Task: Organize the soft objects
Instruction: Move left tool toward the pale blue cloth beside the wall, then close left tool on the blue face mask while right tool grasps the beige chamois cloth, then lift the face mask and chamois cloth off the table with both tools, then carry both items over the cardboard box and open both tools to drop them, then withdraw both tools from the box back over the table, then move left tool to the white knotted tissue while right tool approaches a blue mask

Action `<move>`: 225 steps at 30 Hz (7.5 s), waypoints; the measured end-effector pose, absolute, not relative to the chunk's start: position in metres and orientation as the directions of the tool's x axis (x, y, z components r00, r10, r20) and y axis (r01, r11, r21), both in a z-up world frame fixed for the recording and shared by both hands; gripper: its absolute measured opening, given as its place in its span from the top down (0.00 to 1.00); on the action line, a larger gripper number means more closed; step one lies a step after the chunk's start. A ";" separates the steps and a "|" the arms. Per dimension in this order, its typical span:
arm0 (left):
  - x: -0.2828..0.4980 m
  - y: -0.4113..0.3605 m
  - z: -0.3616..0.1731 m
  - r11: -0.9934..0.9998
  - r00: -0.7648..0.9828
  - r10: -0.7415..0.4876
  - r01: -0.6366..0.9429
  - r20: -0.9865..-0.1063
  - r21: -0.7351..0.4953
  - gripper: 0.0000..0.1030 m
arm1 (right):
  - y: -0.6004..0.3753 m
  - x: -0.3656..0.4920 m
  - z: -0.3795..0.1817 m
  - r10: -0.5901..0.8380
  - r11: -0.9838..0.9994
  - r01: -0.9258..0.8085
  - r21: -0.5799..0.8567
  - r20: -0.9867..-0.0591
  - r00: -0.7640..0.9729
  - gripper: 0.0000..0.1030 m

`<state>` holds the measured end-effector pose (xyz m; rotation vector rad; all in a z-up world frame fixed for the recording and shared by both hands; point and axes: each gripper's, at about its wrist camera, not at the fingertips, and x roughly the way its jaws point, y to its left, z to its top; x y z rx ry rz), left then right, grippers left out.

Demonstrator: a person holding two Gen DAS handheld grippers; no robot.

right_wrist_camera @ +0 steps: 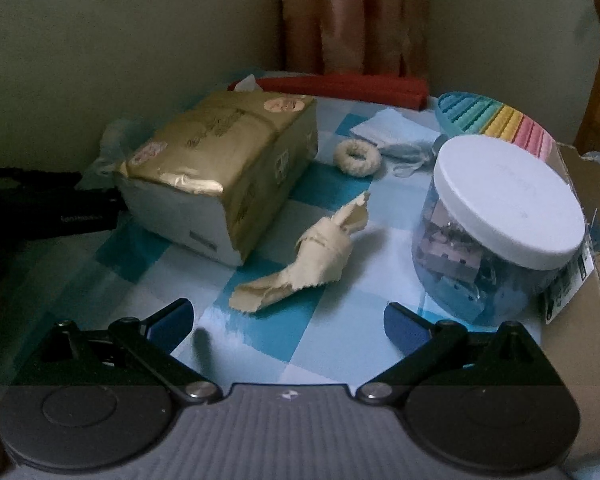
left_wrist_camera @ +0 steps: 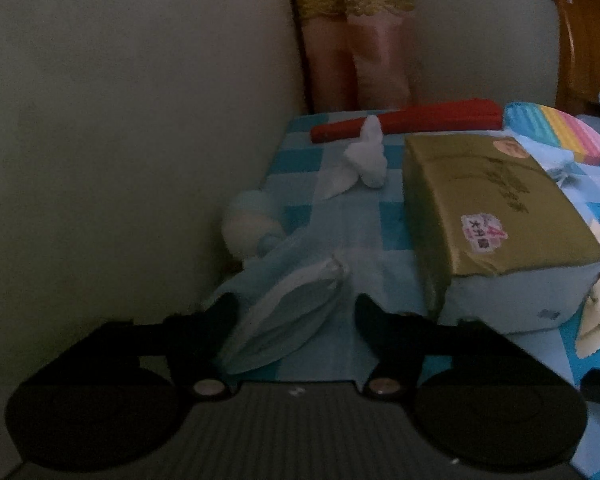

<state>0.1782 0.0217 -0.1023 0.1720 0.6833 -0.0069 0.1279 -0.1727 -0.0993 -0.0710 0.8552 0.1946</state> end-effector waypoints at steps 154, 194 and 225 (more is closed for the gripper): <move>0.133 -0.237 0.031 0.662 0.393 -0.568 0.741 -0.723 -0.117 0.72 | -0.320 0.000 -0.026 0.006 1.000 -0.002 0.008 -0.597 0.802 0.04; 0.084 -0.113 0.037 0.865 0.656 -0.413 0.500 -0.632 -0.046 0.03 | -0.269 -0.018 -0.009 0.007 0.999 -0.025 -0.022 -0.609 0.793 0.00; 0.103 0.006 -0.011 0.961 0.718 -0.219 0.277 -0.660 -0.018 0.02 | -0.215 0.079 -0.001 0.094 0.978 -0.193 -0.078 -0.663 0.743 0.00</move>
